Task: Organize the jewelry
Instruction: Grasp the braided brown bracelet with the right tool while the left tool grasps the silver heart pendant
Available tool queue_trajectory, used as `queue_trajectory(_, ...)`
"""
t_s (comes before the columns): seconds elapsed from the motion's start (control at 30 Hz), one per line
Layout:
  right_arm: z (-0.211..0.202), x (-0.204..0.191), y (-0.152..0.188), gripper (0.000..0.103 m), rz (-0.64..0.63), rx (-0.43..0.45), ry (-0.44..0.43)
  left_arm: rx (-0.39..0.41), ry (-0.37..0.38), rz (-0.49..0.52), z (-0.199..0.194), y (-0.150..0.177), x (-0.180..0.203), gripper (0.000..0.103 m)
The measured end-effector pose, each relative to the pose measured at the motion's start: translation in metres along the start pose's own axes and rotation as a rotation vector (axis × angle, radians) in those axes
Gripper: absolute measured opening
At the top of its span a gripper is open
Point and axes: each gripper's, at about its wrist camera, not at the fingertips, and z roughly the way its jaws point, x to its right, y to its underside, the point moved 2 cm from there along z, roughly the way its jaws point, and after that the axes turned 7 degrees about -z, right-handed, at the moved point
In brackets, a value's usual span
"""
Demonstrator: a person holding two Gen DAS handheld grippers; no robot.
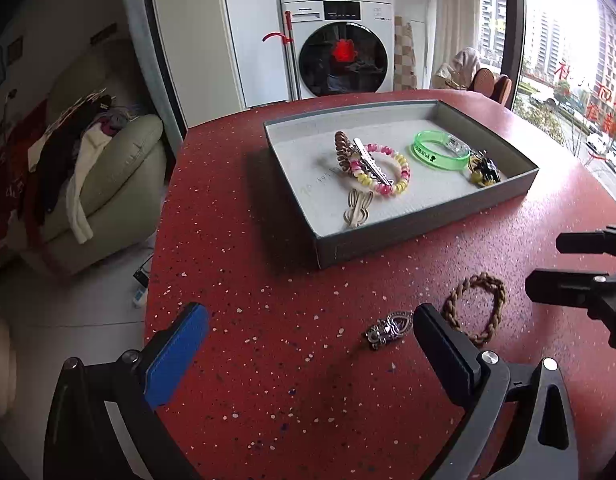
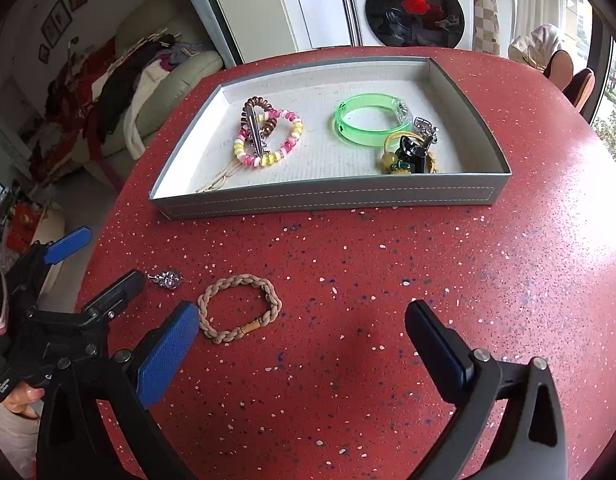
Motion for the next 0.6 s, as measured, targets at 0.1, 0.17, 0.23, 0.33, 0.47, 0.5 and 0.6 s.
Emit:
queue_trajectory(0.1,0.004,-0.004,-0.002,0.089,-0.022,-0.013,0.006,-0.007,0.002,0.049,0.001,0.007,0.004,0.103)
queue_trajectory(0.17,0.006,-0.008,-0.002,0.082,-0.044,-0.021,0.01,-0.013,0.006,0.066,0.003,0.009,0.007,0.103)
queue_trajectory(0.23,0.01,-0.011,-0.003,0.077,-0.064,-0.031,0.015,-0.018,0.01,0.075,0.005,0.01,0.009,0.103)
queue_trajectory(0.33,0.015,-0.015,-0.002,0.073,-0.086,-0.04,0.021,-0.031,0.005,0.083,0.011,0.011,0.012,0.103)
queue_trajectory(0.47,0.02,-0.02,-0.002,0.07,-0.125,-0.046,0.04,-0.046,0.007,0.073,0.018,0.011,0.011,0.103)
queue_trajectory(0.5,0.02,-0.021,-0.002,0.069,-0.14,-0.043,0.05,-0.049,0.009,0.07,0.02,0.011,0.011,0.103)
queue_trajectory(0.6,0.021,-0.026,-0.002,0.067,-0.184,-0.046,0.075,-0.063,0.019,0.067,0.024,0.009,0.011,0.103)
